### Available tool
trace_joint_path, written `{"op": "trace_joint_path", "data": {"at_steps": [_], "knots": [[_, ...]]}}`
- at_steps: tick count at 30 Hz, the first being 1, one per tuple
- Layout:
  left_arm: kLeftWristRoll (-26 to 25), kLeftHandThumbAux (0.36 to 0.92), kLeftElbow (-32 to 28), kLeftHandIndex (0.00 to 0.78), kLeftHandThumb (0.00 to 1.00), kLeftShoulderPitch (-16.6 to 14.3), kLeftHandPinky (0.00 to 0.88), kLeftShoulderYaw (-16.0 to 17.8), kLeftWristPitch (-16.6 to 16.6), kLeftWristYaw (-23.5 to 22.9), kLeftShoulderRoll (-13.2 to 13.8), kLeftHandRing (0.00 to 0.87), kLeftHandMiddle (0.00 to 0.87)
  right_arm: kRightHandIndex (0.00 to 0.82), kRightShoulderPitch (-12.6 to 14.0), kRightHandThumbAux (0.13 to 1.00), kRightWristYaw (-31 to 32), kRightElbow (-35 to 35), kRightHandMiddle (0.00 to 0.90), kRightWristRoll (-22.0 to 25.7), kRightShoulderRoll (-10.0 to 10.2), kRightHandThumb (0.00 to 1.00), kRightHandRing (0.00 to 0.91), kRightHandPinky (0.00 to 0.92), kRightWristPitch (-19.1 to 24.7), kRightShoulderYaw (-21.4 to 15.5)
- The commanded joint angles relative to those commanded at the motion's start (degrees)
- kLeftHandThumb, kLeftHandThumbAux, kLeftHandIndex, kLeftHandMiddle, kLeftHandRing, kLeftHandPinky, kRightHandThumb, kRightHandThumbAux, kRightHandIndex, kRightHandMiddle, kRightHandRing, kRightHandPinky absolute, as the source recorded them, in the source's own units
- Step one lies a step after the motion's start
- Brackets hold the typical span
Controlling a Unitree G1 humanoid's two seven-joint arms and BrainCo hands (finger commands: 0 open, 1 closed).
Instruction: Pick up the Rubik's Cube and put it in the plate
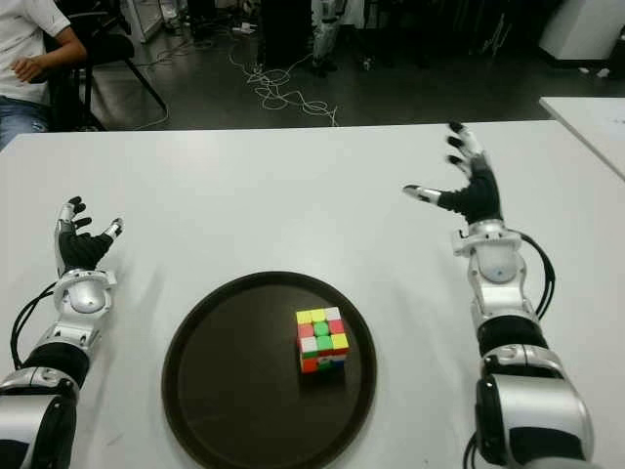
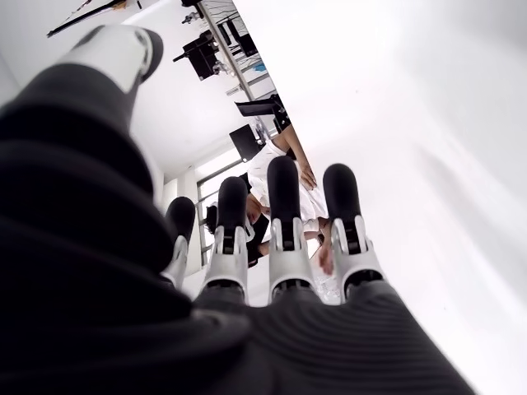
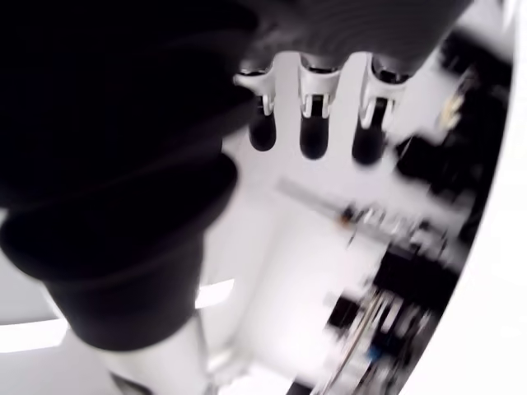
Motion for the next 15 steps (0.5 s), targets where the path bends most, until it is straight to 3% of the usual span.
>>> {"op": "trace_joint_path", "data": {"at_steps": [9,15], "knots": [[0.1,0.745,0.4,0.105,0.447,0.1,0.188,0.0,-1.0,-0.2,0.2,0.161,0.15,0.059,-2.1,0.921,0.5,6.2,0.057,2.8,0.1,0.0,0.052,0.037,4.5,-3.2],[-0.5,0.754,0.3,0.101,0.452,0.6,0.191,0.3,-2.2,-1.1,0.3,0.164,0.153,0.013,-2.3,0.838,1.5,7.7,0.009,4.9,1.3,0.0,0.006,0.003,6.9,-5.0]]}}
